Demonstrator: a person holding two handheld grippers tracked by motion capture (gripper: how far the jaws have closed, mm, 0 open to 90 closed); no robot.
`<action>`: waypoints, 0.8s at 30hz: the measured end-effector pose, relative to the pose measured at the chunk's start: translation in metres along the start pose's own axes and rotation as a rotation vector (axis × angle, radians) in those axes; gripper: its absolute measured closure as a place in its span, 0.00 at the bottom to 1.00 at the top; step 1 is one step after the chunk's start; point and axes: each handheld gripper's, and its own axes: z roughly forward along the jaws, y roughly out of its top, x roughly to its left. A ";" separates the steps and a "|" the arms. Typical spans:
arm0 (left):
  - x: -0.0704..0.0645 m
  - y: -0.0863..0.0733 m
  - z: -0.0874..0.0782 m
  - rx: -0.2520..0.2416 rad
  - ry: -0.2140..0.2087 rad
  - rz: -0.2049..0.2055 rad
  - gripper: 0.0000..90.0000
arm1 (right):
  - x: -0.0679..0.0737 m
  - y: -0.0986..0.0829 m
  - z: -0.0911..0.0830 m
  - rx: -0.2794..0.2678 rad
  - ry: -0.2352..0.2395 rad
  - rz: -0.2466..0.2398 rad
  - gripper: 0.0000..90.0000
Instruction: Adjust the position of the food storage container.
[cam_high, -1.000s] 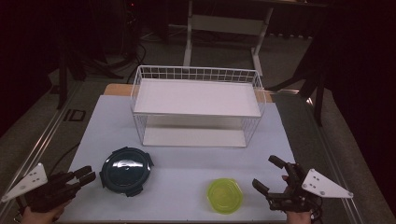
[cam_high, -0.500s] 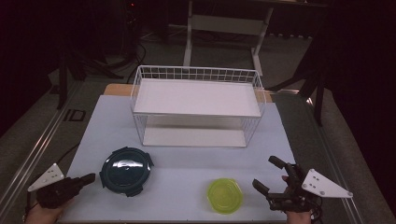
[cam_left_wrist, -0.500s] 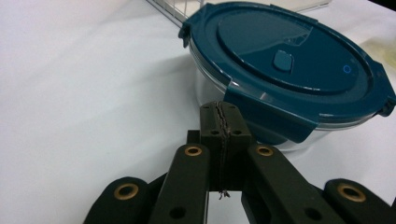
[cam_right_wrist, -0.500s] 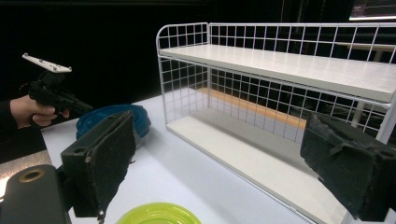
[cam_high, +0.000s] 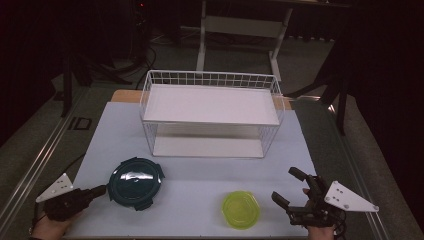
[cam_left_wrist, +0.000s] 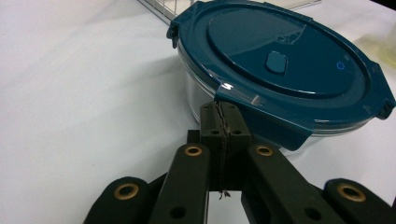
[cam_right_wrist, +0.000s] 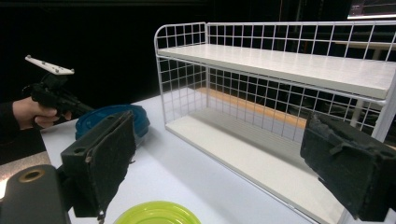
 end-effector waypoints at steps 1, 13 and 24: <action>0.001 0.001 0.001 0.000 0.000 0.000 0.99 | 0.000 0.000 0.000 0.001 -0.002 -0.002 0.11; 0.004 0.015 0.019 0.026 -0.023 0.017 0.99 | 0.000 -0.001 0.000 0.004 0.004 -0.001 0.11; 0.002 0.024 0.031 0.051 -0.006 0.047 0.99 | 0.000 -0.001 0.000 0.004 0.005 -0.002 0.11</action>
